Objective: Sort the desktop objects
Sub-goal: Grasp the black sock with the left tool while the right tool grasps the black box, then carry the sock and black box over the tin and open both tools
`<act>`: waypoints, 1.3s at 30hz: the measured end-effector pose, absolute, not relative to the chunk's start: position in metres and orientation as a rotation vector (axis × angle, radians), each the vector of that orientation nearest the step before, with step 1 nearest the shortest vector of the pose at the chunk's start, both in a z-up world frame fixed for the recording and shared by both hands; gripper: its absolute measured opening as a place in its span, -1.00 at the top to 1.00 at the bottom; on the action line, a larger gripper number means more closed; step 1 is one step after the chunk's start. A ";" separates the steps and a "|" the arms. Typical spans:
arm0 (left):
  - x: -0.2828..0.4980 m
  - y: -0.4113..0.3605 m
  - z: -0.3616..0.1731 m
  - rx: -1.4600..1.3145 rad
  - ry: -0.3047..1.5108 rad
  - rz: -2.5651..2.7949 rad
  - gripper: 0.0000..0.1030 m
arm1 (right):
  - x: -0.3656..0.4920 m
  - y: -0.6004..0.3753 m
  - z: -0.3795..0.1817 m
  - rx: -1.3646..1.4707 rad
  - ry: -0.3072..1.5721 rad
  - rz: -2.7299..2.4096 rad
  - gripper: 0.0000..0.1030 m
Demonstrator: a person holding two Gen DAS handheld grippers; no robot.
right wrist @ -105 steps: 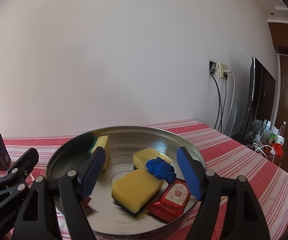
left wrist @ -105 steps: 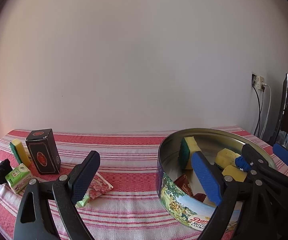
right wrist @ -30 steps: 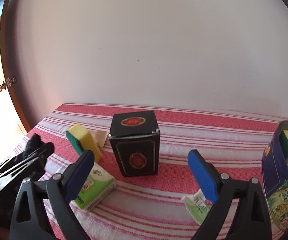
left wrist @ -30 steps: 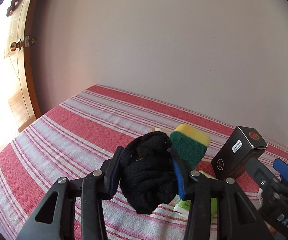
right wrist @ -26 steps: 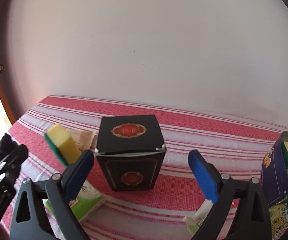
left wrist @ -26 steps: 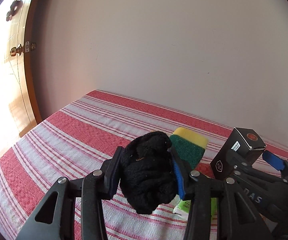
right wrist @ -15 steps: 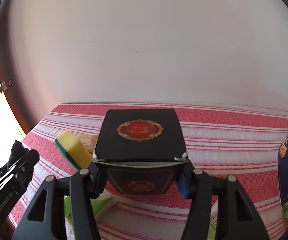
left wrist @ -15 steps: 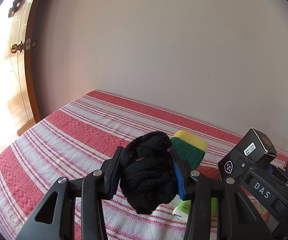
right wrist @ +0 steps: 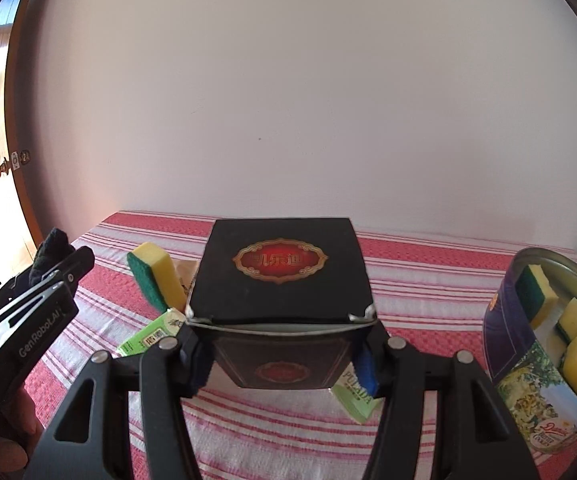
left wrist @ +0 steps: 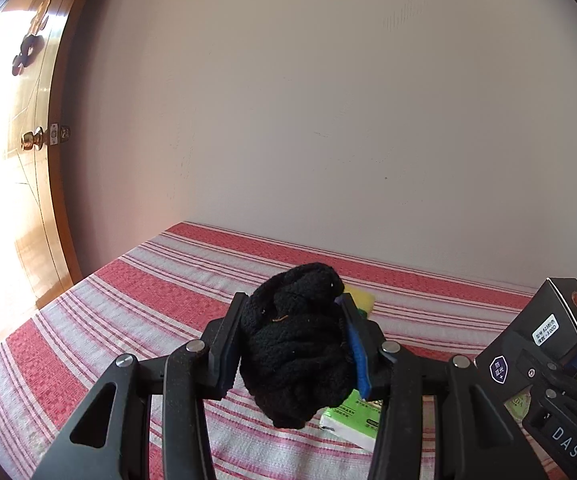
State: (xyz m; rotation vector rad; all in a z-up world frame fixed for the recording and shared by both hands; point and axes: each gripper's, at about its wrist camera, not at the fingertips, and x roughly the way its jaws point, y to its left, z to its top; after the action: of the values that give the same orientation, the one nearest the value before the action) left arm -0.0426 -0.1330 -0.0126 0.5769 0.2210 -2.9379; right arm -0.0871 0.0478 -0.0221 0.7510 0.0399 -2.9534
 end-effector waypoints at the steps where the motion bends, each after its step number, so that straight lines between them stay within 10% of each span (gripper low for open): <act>1: -0.040 -0.128 -0.012 0.581 0.214 -2.948 0.09 | -0.082 0.052 -0.022 0.747 0.042 -2.960 -0.11; 39: -0.010 0.074 0.027 0.540 0.100 -3.349 0.09 | -0.008 0.221 0.015 0.581 -0.098 -3.311 -0.12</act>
State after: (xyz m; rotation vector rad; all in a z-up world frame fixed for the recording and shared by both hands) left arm -0.0104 0.0740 0.0273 0.5402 0.0998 -3.3491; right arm -0.0081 0.2215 0.0151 0.5808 -0.0980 -3.3114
